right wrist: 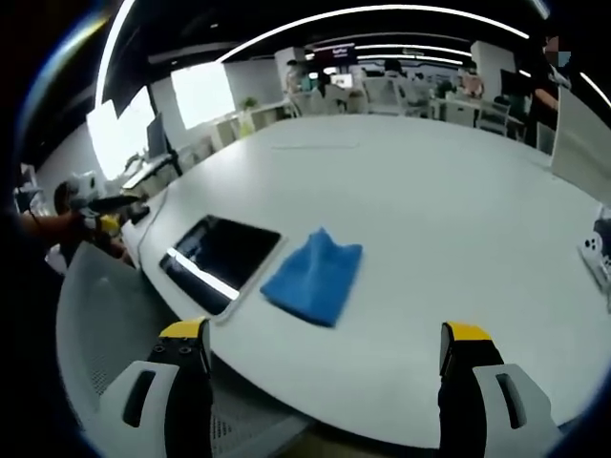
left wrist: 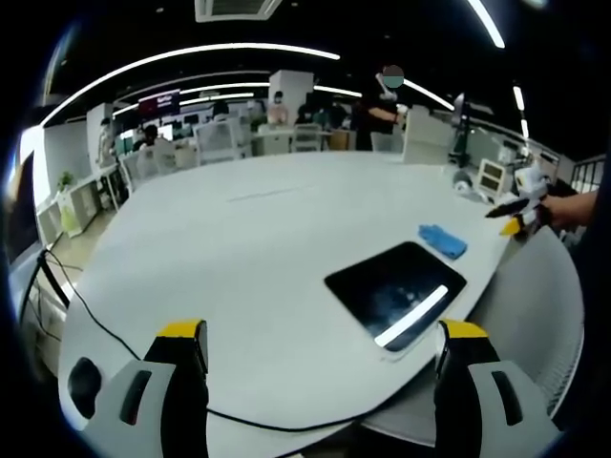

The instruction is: Wipe the mirror surface with the cleaning cloth until all visible marks leave the cleaned area.

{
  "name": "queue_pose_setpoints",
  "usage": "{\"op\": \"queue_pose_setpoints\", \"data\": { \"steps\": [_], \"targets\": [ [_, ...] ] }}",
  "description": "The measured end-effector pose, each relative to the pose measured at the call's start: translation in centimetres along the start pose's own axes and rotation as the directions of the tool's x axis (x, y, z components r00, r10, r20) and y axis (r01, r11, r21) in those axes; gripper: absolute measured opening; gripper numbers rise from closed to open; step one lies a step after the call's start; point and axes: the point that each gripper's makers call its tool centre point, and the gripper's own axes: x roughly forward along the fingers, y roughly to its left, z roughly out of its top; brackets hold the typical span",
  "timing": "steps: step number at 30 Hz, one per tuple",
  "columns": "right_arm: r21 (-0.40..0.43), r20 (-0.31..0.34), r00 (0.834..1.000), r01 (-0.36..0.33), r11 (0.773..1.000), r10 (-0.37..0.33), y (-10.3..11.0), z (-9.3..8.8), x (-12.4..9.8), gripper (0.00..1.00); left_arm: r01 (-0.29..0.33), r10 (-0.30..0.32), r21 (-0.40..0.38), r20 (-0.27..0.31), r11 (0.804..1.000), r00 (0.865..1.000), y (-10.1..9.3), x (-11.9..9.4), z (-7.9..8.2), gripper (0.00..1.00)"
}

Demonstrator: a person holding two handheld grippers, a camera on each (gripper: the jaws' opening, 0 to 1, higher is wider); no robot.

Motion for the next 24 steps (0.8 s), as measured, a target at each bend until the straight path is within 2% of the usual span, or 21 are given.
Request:
{"op": "queue_pose_setpoints", "data": {
  "steps": [1,2,5,10,13,18,21,22,24],
  "targets": [
    [0.0,-0.006,1.0,0.006,1.0,-0.006,0.0,0.3,-0.1,1.0,-0.001,0.001,0.0,0.001,1.0,1.0,0.1,0.0,0.1,1.0],
    [0.007,-0.045,0.998,0.033,0.999,-0.033,-0.4,0.3,-0.3,1.0,-0.002,0.002,-0.001,0.005,1.0,1.0,0.1,0.1,0.2,1.0],
    [-0.001,-0.089,0.995,0.034,0.999,-0.034,-0.3,1.1,-0.2,0.95,-0.002,0.002,-0.001,0.008,1.0,1.0,0.1,0.2,0.3,1.0],
    [-0.001,-0.072,0.997,0.017,1.0,-0.017,0.6,3.8,0.1,0.97,0.0,0.0,-0.004,0.007,1.0,1.0,0.2,0.4,0.3,1.0],
    [-0.014,-0.091,0.996,0.016,1.0,-0.017,0.8,4.8,0.6,0.95,-0.001,0.001,-0.007,0.003,1.0,1.0,0.2,0.3,0.1,1.0],
    [0.032,-0.192,0.98,0.049,0.998,-0.042,1.0,5.8,1.3,0.94,-0.012,0.012,-0.019,0.006,1.0,1.0,0.8,0.1,0.0,1.0],
    [-0.026,-0.25,0.967,0.049,0.998,-0.054,1.5,6.9,1.9,0.91,-0.02,0.02,-0.028,0.015,0.999,1.0,1.1,0.1,0.1,1.0],
    [-0.058,-0.223,0.973,0.052,0.997,-0.064,1.4,7.8,2.5,0.91,-0.02,0.02,-0.028,0.017,0.999,1.0,1.1,0.2,0.1,1.0],
    [-0.075,-0.216,0.974,0.06,0.995,-0.075,1.3,8.5,3.0,0.89,-0.015,0.016,-0.03,0.018,0.999,1.0,1.1,0.3,0.1,1.0]
  ]
}}
